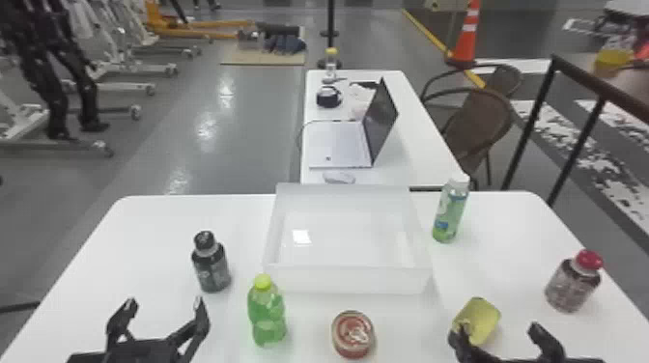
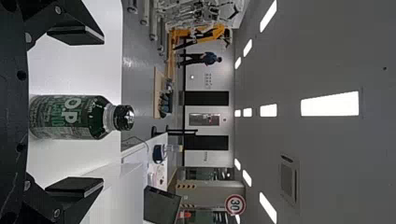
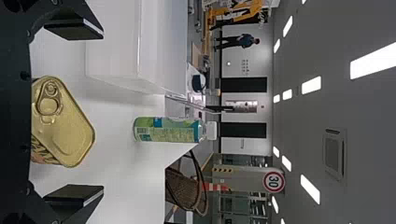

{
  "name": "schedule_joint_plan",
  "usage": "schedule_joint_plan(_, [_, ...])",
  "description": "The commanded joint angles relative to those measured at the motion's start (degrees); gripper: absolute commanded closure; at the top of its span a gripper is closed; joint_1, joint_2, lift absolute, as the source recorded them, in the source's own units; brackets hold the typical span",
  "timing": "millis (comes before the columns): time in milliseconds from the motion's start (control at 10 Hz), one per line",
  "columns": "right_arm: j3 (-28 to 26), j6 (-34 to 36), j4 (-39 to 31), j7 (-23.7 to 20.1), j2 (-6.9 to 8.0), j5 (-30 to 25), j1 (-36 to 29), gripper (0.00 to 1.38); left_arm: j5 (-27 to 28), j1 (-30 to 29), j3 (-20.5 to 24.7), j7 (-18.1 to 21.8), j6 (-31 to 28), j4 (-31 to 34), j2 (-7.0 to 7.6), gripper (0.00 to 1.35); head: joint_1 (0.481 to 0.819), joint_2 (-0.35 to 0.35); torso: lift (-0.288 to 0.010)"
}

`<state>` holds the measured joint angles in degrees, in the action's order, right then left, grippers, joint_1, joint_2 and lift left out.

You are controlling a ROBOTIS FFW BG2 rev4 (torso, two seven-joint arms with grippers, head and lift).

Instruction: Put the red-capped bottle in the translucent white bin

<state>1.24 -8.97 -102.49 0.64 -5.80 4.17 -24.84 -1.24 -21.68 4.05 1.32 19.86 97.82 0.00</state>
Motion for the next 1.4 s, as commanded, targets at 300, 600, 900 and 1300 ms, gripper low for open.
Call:
schedule_joint_plan(300, [-0.01,-0.09,0.01,-0.03,0.0,0.04,0.05,0.13,-0.35,-0.03,-0.01,0.0,-0.08,0.0,-0.15,0.22,0.549,0.0,-0.1])
schedule_joint_plan(600, [-0.01,-0.18,0.01,-0.03,0.0,0.04,0.05,0.13,-0.35,-0.03,-0.01,0.0,-0.08,0.0,-0.15,0.22,0.549,0.0,-0.1])
schedule_joint_plan(900, [-0.36,-1.67,0.8,0.06,0.09,1.98,-0.74,0.13,-0.35,-0.12,-0.01,-0.09,0.01,0.0,-0.15,0.22,0.549,0.0,-0.1])
schedule_joint_plan(1300, [-4.76,-6.06,5.55,0.23,0.18,5.49,-1.53,0.13,-0.61,-0.03,-0.01,-0.09,0.09,-0.35,-0.15,0.22,0.549,0.0,-0.1])
